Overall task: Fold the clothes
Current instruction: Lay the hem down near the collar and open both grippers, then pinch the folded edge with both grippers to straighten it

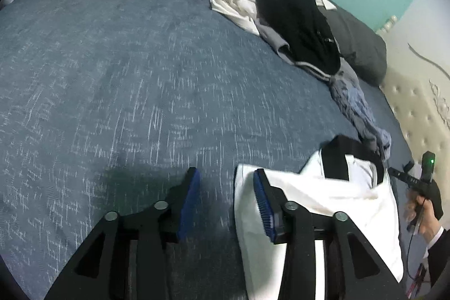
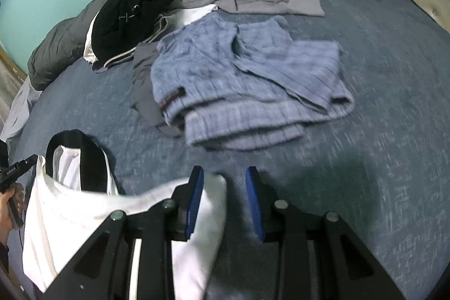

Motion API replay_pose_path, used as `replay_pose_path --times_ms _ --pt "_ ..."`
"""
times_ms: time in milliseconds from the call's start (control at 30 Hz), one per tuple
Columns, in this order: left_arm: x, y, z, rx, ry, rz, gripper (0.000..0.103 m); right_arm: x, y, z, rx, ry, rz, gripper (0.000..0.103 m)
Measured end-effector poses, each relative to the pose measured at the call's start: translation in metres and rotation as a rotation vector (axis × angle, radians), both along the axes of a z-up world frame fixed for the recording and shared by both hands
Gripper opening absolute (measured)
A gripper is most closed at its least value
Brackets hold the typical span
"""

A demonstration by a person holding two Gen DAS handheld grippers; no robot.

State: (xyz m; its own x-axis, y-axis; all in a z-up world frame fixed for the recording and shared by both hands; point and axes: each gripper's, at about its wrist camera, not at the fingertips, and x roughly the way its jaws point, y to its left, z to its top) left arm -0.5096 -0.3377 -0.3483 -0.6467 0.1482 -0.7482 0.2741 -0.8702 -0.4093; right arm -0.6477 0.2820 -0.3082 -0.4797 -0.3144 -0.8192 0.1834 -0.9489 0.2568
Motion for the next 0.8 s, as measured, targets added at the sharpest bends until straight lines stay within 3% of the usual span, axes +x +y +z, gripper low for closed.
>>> replay_pose_path --times_ms 100,167,433,467,500,533,567,667,800 --pt "0.001 0.005 -0.003 0.006 -0.008 -0.022 0.049 0.013 0.02 -0.003 -0.101 -0.02 -0.038 0.035" --pt "0.0 0.007 -0.007 0.02 -0.011 -0.019 0.051 0.018 0.025 -0.008 -0.15 -0.04 -0.04 0.049" --pt "-0.011 0.007 -0.012 0.035 0.002 -0.02 0.051 0.016 0.005 -0.007 -0.104 -0.027 0.047 0.049" --pt "-0.011 0.008 -0.012 0.03 0.004 -0.023 0.042 0.017 0.002 -0.008 -0.095 -0.017 0.058 0.048" --pt "-0.011 0.009 -0.012 0.025 0.006 -0.027 0.034 0.017 -0.001 -0.008 -0.086 -0.006 0.069 0.045" --pt "-0.011 0.01 -0.013 0.021 0.006 -0.035 0.02 0.017 -0.004 -0.009 -0.075 0.001 0.081 0.037" --pt "-0.011 0.012 -0.013 0.016 0.005 -0.045 0.014 0.018 -0.008 -0.01 -0.063 0.005 0.092 0.029" --pt "-0.009 0.017 -0.011 -0.002 0.007 -0.062 0.01 0.02 -0.019 -0.013 -0.027 0.019 0.13 0.006" --pt "0.0 0.018 0.001 -0.022 0.04 -0.042 0.007 0.026 -0.022 -0.001 0.002 0.073 0.14 0.004"
